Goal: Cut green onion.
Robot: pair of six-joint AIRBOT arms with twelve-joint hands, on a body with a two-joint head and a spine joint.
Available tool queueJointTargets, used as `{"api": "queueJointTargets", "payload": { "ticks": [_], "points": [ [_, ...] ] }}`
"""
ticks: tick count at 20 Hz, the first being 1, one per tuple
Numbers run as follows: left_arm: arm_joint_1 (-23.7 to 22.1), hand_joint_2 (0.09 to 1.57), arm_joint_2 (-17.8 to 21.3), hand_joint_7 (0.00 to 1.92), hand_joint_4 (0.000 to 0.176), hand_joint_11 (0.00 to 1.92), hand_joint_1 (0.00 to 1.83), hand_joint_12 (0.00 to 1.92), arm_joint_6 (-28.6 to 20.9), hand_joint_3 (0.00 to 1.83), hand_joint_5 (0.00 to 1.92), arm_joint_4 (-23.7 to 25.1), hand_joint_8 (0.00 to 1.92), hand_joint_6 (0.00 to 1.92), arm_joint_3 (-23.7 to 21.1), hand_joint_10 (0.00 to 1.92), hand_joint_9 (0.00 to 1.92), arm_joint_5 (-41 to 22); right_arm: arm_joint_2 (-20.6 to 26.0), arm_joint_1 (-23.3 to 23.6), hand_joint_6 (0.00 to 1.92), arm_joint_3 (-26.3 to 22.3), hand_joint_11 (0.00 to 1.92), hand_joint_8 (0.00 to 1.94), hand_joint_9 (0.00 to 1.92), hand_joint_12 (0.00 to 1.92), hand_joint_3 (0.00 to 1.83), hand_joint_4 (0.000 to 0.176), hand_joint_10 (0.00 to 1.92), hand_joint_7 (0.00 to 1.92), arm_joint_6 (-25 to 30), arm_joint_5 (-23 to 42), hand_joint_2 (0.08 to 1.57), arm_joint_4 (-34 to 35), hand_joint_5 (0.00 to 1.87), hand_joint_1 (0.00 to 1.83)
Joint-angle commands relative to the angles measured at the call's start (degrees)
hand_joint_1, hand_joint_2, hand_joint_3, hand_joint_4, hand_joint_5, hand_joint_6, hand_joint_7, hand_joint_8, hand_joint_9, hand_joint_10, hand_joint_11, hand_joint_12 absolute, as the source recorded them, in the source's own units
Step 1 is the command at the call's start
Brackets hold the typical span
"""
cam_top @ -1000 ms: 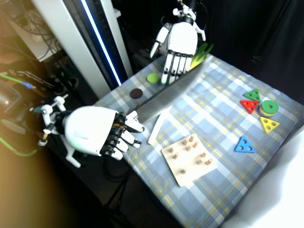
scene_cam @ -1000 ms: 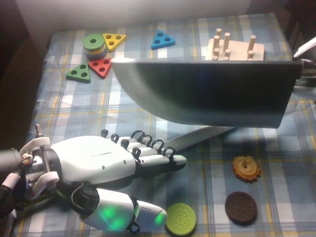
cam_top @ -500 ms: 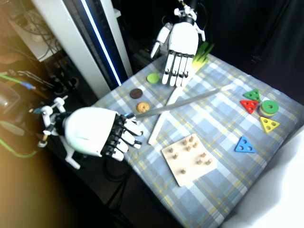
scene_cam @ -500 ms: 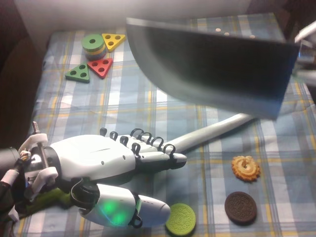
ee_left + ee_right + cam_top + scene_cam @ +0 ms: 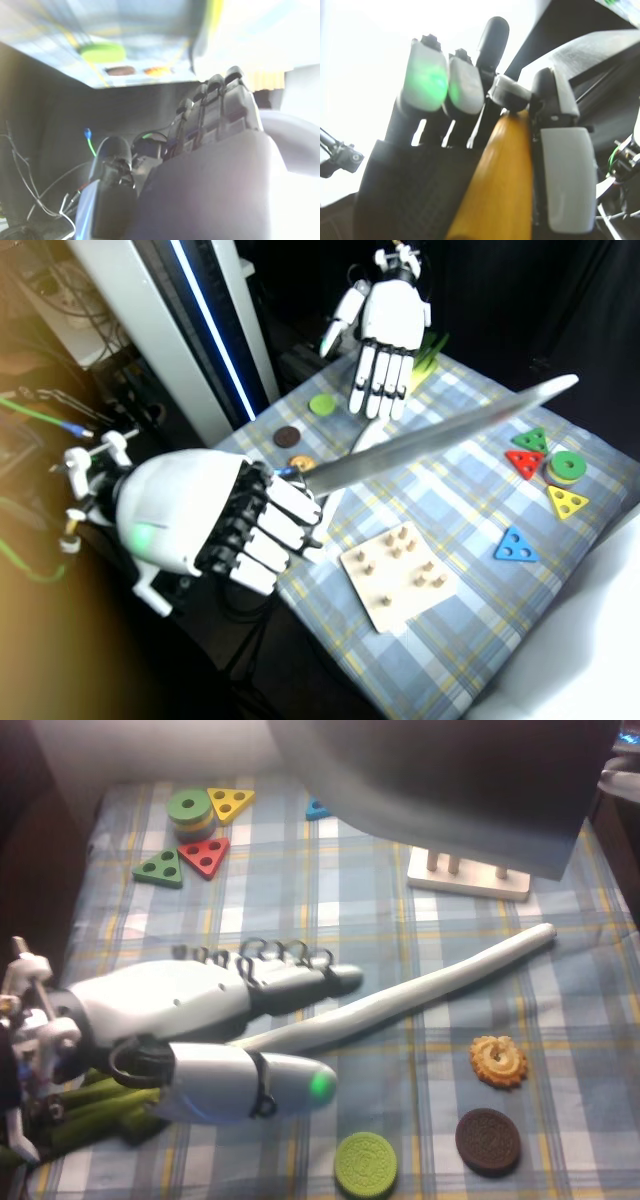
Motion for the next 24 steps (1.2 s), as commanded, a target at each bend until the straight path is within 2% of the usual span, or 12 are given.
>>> {"api": "queueJointTargets", "payload": {
  "ticks": [1,5,7,9,11,12,14,15,18,19,22,24],
  "points": [
    [-0.03,1.26,0.61,0.00,0.055,0.00,0.00,0.00,0.81,0.01,0.03,-2.20,0.00,0.01,-0.65,0.00,0.00,-9.78,0.77,1.52,1.92,0.64,1.58,1.94,1.54,1.92,0.00,0.000,1.92,1.39,-0.07,6.50,1.35,1.77,1.17,0.80],
    [3.11,1.24,4.14,0.00,0.053,0.00,0.00,0.00,2.04,0.00,0.00,-8.79,0.00,0.00,-2.25,0.00,0.00,-20.18,0.70,4.83,1.92,2.26,1.58,1.94,1.54,1.92,0.00,0.000,1.92,1.41,-0.79,0.43,1.36,-0.67,1.16,0.82],
    [4.60,1.24,5.64,0.00,0.058,0.00,0.00,0.00,2.93,0.00,0.00,-11.82,0.00,0.00,-2.83,0.00,0.00,-24.98,0.48,7.18,1.92,2.89,1.58,1.94,1.55,1.92,0.00,0.000,1.92,1.42,-1.27,-3.00,1.35,-2.83,1.17,0.78],
    [5.46,1.24,6.60,0.00,0.069,0.00,0.00,0.00,5.28,0.00,0.00,-14.53,0.00,0.00,-3.35,0.00,0.00,-27.65,0.20,8.96,1.92,3.48,1.57,1.94,1.55,1.92,0.00,0.000,1.92,1.41,-1.33,-5.47,1.35,-4.70,1.16,0.84],
    [6.18,1.25,7.16,0.01,0.049,0.00,0.00,0.00,7.79,0.00,0.01,-17.47,0.00,0.00,-3.62,0.01,0.02,-29.87,-0.02,10.70,1.92,4.13,1.54,1.94,1.53,1.92,0.00,0.000,1.92,1.40,-1.33,-8.34,1.35,-6.72,1.15,0.87],
    [6.56,1.25,7.31,0.05,0.048,0.00,0.00,0.00,7.87,0.00,0.02,-18.28,0.02,0.01,-3.61,0.01,0.02,-30.83,-0.03,11.45,1.92,4.36,1.54,1.94,1.53,1.92,0.00,0.000,1.92,1.40,-1.33,-9.57,1.34,-7.59,1.16,0.86],
    [8.00,1.25,7.98,0.07,0.028,0.00,0.00,0.00,7.87,0.00,0.02,-20.57,0.02,0.01,-3.90,0.00,0.00,-35.22,-0.04,12.88,1.92,4.84,1.55,1.94,1.54,1.92,0.00,0.000,1.92,1.41,-1.33,-12.04,1.36,-9.15,1.16,0.87],
    [8.71,1.23,8.31,0.01,0.043,0.00,0.00,0.00,7.87,0.00,0.00,-21.32,0.00,0.00,-4.10,0.00,0.00,-37.12,-0.08,13.33,1.92,5.05,1.55,1.94,1.53,1.92,0.00,0.000,1.92,1.40,-1.33,-12.73,1.35,-9.43,1.14,0.88],
    [10.35,1.21,9.15,0.01,0.008,0.00,0.00,0.00,7.87,0.00,0.02,-22.58,0.00,0.01,-4.61,0.00,0.00,-40.87,-0.29,14.00,1.92,5.78,1.54,1.94,1.52,1.92,0.00,0.000,1.92,1.39,-1.34,-13.89,1.34,-9.82,1.14,0.84],
    [10.59,1.20,9.19,0.02,0.005,0.00,0.00,0.00,7.87,0.00,0.02,-22.67,0.01,0.01,-4.66,0.00,0.00,-41.13,-0.31,14.45,1.92,5.90,1.55,1.94,1.53,1.92,0.00,0.000,1.92,1.40,-1.34,-14.43,1.35,-10.25,1.14,0.82],
    [10.90,1.20,9.18,0.01,0.026,0.00,0.00,0.00,7.87,0.00,0.01,-22.77,0.00,0.00,-4.74,0.00,0.00,-41.16,-0.49,17.22,1.92,6.26,1.57,1.94,1.54,1.92,0.00,0.000,1.92,1.40,-1.34,-17.98,1.36,-13.78,1.13,0.82],
    [11.12,1.20,9.17,0.02,0.025,0.00,0.00,0.00,7.87,0.00,0.02,-22.89,0.00,0.01,-4.79,0.00,0.00,-41.19,-1.02,19.17,1.92,6.86,1.55,1.94,1.51,1.92,0.00,0.000,1.92,1.38,-1.34,-19.91,1.35,-15.47,1.11,0.84]
  ]
}}
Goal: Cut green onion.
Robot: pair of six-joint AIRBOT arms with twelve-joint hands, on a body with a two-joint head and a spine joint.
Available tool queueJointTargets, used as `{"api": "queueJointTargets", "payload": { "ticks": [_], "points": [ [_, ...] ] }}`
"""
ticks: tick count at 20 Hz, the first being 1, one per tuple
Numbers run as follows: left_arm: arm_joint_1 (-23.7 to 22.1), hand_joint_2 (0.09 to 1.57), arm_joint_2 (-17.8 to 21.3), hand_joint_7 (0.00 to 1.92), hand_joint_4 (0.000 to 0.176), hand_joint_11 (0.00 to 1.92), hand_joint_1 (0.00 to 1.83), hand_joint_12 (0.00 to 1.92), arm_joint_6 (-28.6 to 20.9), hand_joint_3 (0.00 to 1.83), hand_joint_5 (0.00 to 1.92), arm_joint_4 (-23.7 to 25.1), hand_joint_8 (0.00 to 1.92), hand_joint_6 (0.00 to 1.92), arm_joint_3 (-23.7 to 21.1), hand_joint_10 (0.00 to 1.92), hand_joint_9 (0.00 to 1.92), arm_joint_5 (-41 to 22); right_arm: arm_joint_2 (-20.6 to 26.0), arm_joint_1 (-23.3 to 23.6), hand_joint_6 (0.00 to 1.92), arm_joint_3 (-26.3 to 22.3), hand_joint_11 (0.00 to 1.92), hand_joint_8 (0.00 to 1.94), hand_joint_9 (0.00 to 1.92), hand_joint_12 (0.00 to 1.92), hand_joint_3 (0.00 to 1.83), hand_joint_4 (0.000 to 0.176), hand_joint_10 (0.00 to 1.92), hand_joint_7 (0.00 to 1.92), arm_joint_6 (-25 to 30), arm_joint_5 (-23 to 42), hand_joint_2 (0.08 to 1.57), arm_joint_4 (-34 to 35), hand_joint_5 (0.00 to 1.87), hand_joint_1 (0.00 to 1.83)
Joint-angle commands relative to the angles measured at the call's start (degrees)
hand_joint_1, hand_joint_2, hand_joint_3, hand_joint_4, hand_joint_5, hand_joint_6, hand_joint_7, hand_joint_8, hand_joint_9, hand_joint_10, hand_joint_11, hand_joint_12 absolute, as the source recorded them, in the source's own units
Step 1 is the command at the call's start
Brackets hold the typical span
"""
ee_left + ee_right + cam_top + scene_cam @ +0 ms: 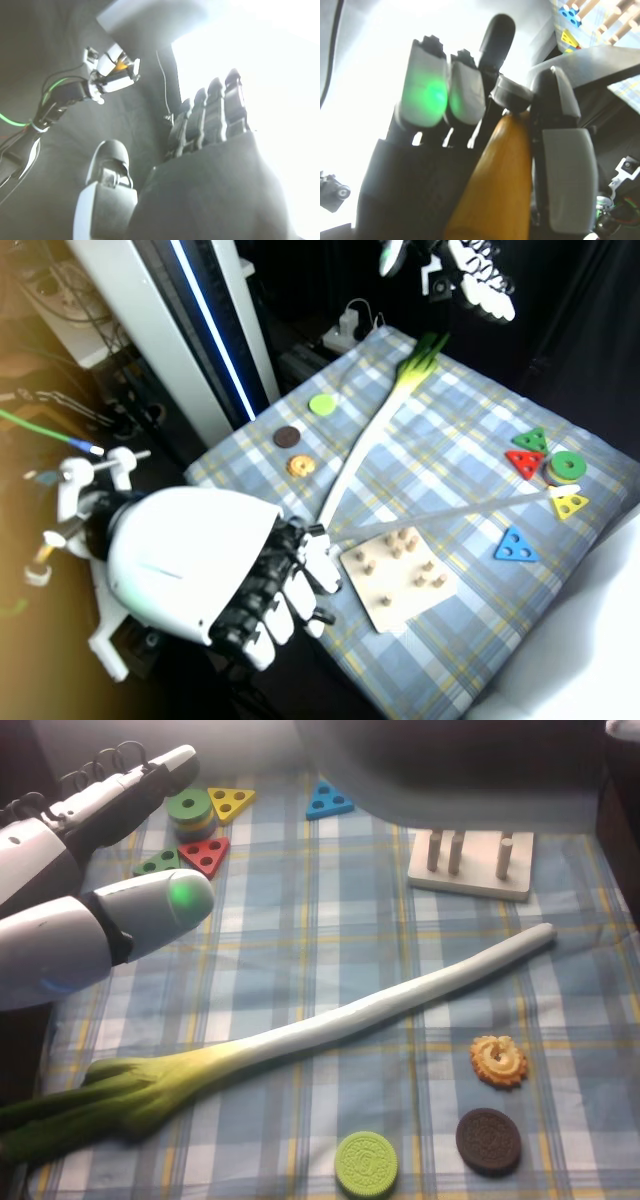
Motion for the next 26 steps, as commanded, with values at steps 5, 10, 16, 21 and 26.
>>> {"api": "queueJointTargets", "payload": {
  "ticks": [5,10,16,21,26],
  "points": [
    [-0.16,1.20,0.11,0.03,0.039,0.00,0.00,0.00,-0.31,0.00,0.02,0.05,0.00,0.00,-0.24,0.00,0.00,-7.15,0.20,1.87,1.92,1.39,1.53,1.94,1.48,1.92,0.00,0.000,1.92,1.33,0.00,4.06,1.35,0.96,1.09,0.83],
    [-0.13,1.19,0.10,0.03,0.037,0.00,0.00,0.00,-0.31,0.00,0.02,0.00,0.01,0.00,-0.33,0.00,0.00,-7.21,0.06,1.87,1.92,1.61,1.49,1.94,1.46,1.92,0.00,0.000,1.92,1.32,0.00,1.83,1.35,0.20,1.07,0.80],
    [-0.09,1.18,-0.03,0.02,0.029,0.00,0.00,0.00,-0.31,0.00,0.01,0.00,0.00,0.00,-0.23,0.00,0.00,-7.34,-0.82,3.67,1.92,2.77,1.50,1.94,1.46,1.92,0.00,0.000,1.92,1.33,0.00,-3.02,1.32,-4.22,1.05,0.84],
    [-0.09,1.19,-0.29,0.01,0.013,0.00,0.00,0.00,-0.31,0.00,0.03,0.01,0.00,0.01,-0.10,0.00,0.00,-7.11,-1.39,6.55,1.92,3.04,1.39,1.94,1.34,1.92,0.00,0.000,1.92,1.20,0.00,-6.09,1.33,-8.77,1.02,0.81],
    [-0.09,1.19,-0.45,0.00,0.022,0.00,0.00,0.00,-0.31,0.00,0.02,0.12,0.00,0.01,-0.07,0.00,0.00,-7.00,-2.02,10.19,1.92,3.03,1.46,1.94,1.39,1.92,0.00,0.020,1.92,1.26,0.00,-9.16,1.34,-14.08,1.07,0.80]
  ]
}}
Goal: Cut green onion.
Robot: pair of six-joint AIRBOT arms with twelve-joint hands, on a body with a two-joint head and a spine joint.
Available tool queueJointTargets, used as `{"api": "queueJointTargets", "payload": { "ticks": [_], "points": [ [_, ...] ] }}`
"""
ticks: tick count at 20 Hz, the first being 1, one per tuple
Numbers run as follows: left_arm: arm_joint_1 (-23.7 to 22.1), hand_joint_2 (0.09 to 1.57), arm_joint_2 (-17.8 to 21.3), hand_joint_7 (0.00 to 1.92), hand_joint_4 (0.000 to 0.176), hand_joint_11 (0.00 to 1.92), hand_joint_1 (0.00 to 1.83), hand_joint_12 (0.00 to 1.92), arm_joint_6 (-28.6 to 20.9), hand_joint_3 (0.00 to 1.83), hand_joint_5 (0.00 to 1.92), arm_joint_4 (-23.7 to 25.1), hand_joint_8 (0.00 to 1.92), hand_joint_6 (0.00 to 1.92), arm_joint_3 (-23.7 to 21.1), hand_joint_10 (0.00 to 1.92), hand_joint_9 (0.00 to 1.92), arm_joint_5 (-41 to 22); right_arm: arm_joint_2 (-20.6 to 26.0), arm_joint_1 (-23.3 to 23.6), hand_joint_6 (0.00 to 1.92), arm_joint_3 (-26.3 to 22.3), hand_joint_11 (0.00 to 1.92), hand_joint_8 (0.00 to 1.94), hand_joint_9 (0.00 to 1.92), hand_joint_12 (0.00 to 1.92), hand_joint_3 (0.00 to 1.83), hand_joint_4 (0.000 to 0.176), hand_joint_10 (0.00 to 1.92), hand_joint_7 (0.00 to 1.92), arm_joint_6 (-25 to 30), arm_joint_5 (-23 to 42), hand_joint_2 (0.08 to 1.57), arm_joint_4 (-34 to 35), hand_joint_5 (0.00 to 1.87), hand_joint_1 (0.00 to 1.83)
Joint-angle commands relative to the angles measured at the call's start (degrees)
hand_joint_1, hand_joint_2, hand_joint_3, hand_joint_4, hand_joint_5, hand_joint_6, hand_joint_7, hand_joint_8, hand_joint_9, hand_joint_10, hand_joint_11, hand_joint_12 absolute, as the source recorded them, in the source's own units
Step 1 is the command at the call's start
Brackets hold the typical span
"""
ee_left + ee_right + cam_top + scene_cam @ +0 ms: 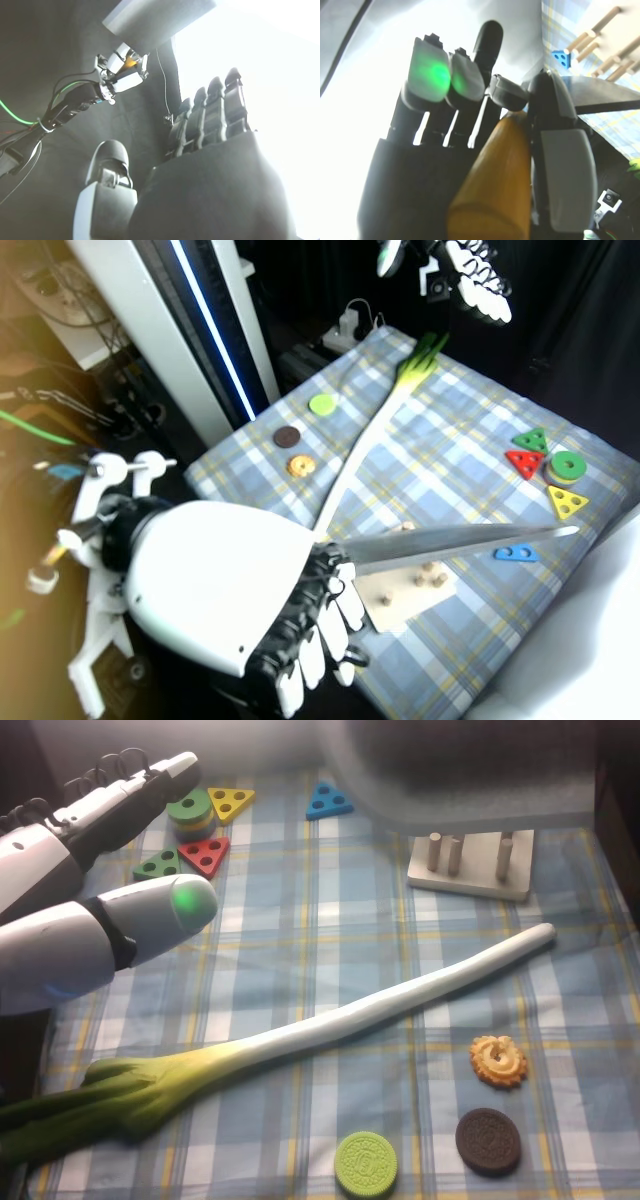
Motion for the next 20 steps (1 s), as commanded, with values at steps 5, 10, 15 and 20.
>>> {"api": "queueJointTargets", "payload": {
  "ticks": [5,10,15,20],
  "points": [
    [-0.37,1.21,-0.47,0.01,0.028,0.00,0.00,0.00,-0.31,0.01,0.01,0.49,0.00,0.00,0.24,0.00,0.00,-7.01,0.10,1.98,1.92,0.34,1.48,1.94,1.42,1.92,0.00,0.023,1.92,1.30,-0.28,2.97,1.32,-1.55,1.13,0.81],
    [-0.37,1.21,-0.57,0.00,0.047,0.00,0.00,0.00,-0.31,0.00,0.00,0.53,0.00,0.00,0.09,0.00,0.00,-7.08,1.56,3.48,1.92,-0.62,1.48,1.94,1.41,1.92,0.00,0.025,1.92,1.29,-0.28,2.15,1.33,-1.49,1.10,0.76],
    [-0.36,1.21,-0.59,0.00,0.038,0.00,0.00,0.00,-0.31,0.00,0.00,0.49,0.00,0.00,0.01,0.00,0.00,-7.49,4.82,4.45,1.92,-4.86,1.48,1.94,1.40,1.92,0.00,0.029,1.92,1.24,-0.27,5.00,1.32,-1.74,1.03,0.83],
    [-0.27,1.21,-0.64,0.00,0.023,0.00,0.00,0.00,-0.31,0.00,0.00,0.43,0.00,0.00,-0.07,0.00,0.00,-7.65,6.42,1.24,1.92,-7.72,1.52,1.94,1.48,1.92,0.00,0.038,1.92,1.34,-0.15,8.41,1.31,-1.33,1.15,0.88]
  ]
}}
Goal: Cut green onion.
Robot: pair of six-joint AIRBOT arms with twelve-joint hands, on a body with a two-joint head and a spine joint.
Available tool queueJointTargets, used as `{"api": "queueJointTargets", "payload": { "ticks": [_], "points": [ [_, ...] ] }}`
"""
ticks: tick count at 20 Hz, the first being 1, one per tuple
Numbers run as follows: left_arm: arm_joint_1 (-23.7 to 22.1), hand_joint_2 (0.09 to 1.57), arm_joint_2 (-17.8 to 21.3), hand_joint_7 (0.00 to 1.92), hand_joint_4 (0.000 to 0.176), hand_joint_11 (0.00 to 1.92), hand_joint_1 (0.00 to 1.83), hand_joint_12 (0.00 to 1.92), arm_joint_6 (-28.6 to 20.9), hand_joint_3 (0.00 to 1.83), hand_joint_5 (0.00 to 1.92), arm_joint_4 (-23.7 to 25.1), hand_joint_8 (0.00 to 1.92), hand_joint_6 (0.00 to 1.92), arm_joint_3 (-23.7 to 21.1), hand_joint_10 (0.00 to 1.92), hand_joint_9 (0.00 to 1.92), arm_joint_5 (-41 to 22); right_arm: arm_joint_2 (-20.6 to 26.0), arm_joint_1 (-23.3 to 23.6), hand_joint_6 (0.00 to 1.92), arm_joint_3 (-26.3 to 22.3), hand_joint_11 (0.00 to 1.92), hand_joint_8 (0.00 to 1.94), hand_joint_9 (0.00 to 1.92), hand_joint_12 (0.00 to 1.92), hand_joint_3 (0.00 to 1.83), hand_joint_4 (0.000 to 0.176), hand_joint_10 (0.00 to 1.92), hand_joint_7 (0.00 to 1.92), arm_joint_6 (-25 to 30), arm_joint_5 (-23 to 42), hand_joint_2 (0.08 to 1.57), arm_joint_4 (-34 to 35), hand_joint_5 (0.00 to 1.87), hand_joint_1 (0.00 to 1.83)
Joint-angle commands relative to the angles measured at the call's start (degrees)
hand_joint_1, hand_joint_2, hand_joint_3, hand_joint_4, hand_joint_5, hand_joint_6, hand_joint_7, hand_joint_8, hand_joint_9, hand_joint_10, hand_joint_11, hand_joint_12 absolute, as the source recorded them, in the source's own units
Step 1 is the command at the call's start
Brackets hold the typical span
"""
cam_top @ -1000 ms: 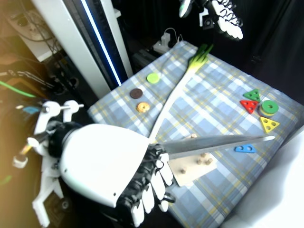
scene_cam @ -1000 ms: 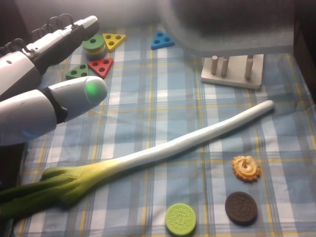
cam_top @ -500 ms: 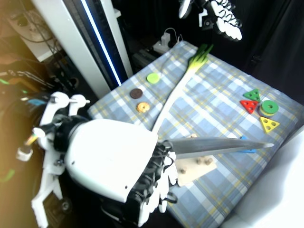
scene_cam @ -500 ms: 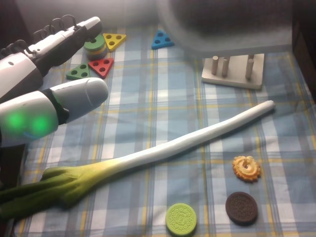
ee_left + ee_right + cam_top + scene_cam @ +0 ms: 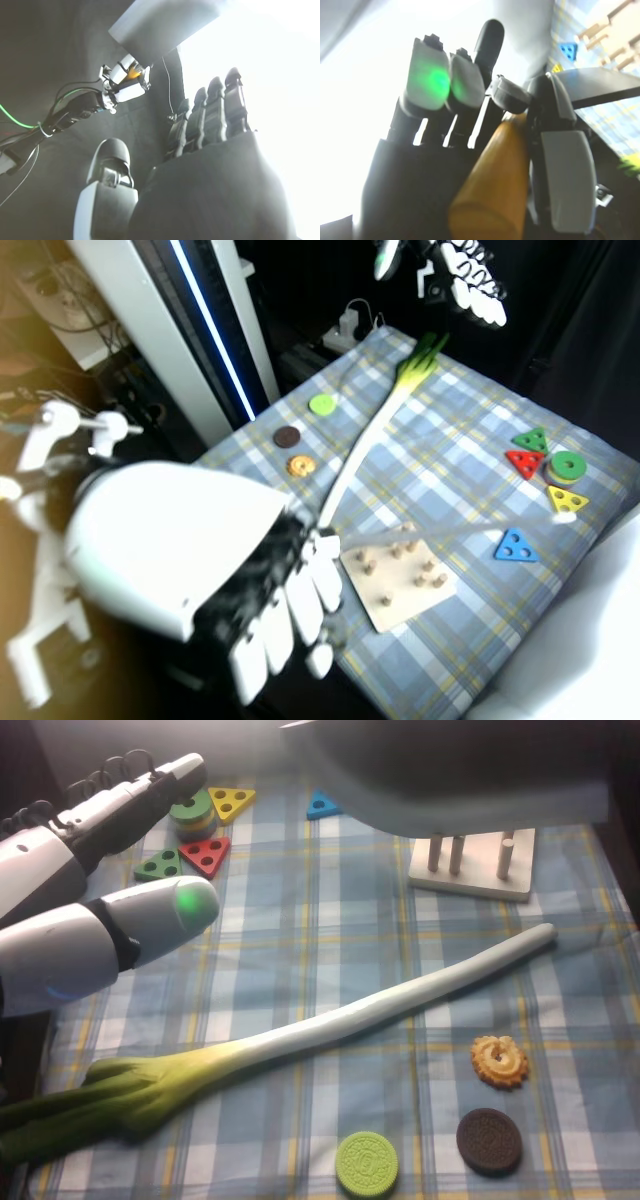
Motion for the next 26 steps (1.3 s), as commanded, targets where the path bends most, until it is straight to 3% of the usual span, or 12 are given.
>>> {"api": "queueJointTargets", "payload": {
  "ticks": [1,3,6,7,10,12,15,17,18,19,22,26],
  "points": [
    [-0.30,1.21,-0.29,0.00,0.023,0.00,0.00,0.00,-0.31,0.00,0.01,0.61,0.00,0.01,-0.10,0.00,0.00,-7.52,0.88,-0.10,1.92,0.10,1.54,1.94,1.51,1.92,0.00,0.035,1.92,1.38,-0.28,6.47,1.30,1.38,1.19,0.92],
    [-0.30,1.21,-0.29,0.00,0.020,0.00,0.00,0.00,-0.31,0.00,0.02,0.56,0.00,0.01,-0.13,0.00,0.00,-7.55,1.07,-1.34,1.92,0.01,1.55,1.94,1.51,1.92,0.00,0.031,1.92,1.37,0.16,7.14,1.29,2.22,1.19,0.92],
    [-0.27,1.21,-0.31,0.00,0.037,0.00,0.00,0.00,-0.31,0.00,0.00,0.53,0.00,0.00,-0.19,0.00,0.00,-7.56,1.40,-2.80,1.92,0.02,1.55,1.94,1.51,1.92,0.00,0.028,1.92,1.38,0.63,7.12,1.31,2.28,1.22,0.90],
    [-0.24,1.21,-0.32,0.00,0.026,0.00,0.00,0.00,-0.31,0.00,0.01,0.51,0.00,0.00,-0.20,0.00,0.00,-7.57,1.57,-3.20,1.92,0.02,1.56,1.94,1.53,1.92,0.00,0.023,1.92,1.39,0.66,6.94,1.32,2.27,1.24,0.89],
    [-0.01,1.21,-0.35,0.00,0.033,0.00,0.00,0.00,-0.31,0.00,0.00,0.39,0.00,0.00,-0.26,0.00,0.00,-7.65,1.82,-3.88,1.92,-0.01,1.55,1.94,1.54,1.92,0.00,0.000,1.92,1.41,0.77,6.24,1.33,2.25,1.23,0.89],
    [0.07,1.21,-0.35,0.00,0.035,0.00,0.00,0.00,-0.31,0.00,0.00,0.35,0.00,0.00,-0.28,0.00,0.00,-7.71,1.90,-3.99,1.92,-0.40,1.44,1.94,1.55,1.92,0.00,0.000,1.92,1.42,0.78,6.25,1.34,1.78,1.20,0.83],
    [0.13,1.21,-0.41,0.00,0.030,0.00,0.00,0.00,-0.31,0.00,0.00,0.35,0.00,0.00,-0.31,0.00,0.00,-7.68,1.82,-3.96,1.92,-0.91,1.02,1.94,1.48,1.92,0.00,0.000,1.92,1.36,3.29,6.24,1.32,-2.29,1.19,0.77],
    [0.19,1.22,-0.48,0.01,0.018,0.00,0.00,0.00,-0.31,0.01,0.02,0.34,0.00,0.01,-0.31,0.00,0.00,-7.64,1.59,-3.93,1.92,-0.93,1.31,1.94,1.43,1.92,0.00,0.000,1.92,1.30,4.75,6.23,1.32,-4.12,1.17,0.81],
    [0.19,1.22,-0.51,0.00,0.036,0.00,0.00,0.00,-0.31,0.00,0.00,0.34,0.00,0.00,-0.31,0.00,0.00,-7.60,1.43,-3.91,1.92,-0.91,1.41,1.94,1.41,1.92,0.00,0.000,1.92,1.27,4.76,6.21,1.31,-4.37,1.18,0.86],
    [0.19,1.22,-0.55,0.00,0.031,0.00,0.00,0.00,-0.31,0.00,0.00,0.34,0.00,0.00,-0.30,0.00,0.00,-7.54,1.30,-3.91,1.92,-0.91,1.49,1.94,1.43,1.92,0.00,0.000,1.92,1.29,4.94,6.21,1.31,-4.65,1.18,0.84],
    [0.19,1.22,-0.66,0.00,0.022,0.00,0.00,0.00,-0.31,0.00,0.01,0.34,0.00,0.00,-0.30,0.00,0.00,-7.45,0.87,-3.33,1.92,-0.95,1.39,1.94,1.45,1.92,0.00,0.000,1.92,1.33,9.32,6.22,1.30,-9.79,1.24,0.81],
    [0.20,1.21,-0.72,0.00,0.040,0.00,0.00,0.00,-0.31,0.00,0.00,0.34,0.00,0.00,-0.29,0.00,0.00,-7.13,0.20,-2.28,1.92,-1.57,1.43,1.94,1.44,1.92,0.00,0.000,1.92,1.31,11.30,3.31,1.34,-17.29,1.12,0.94]
  ]
}}
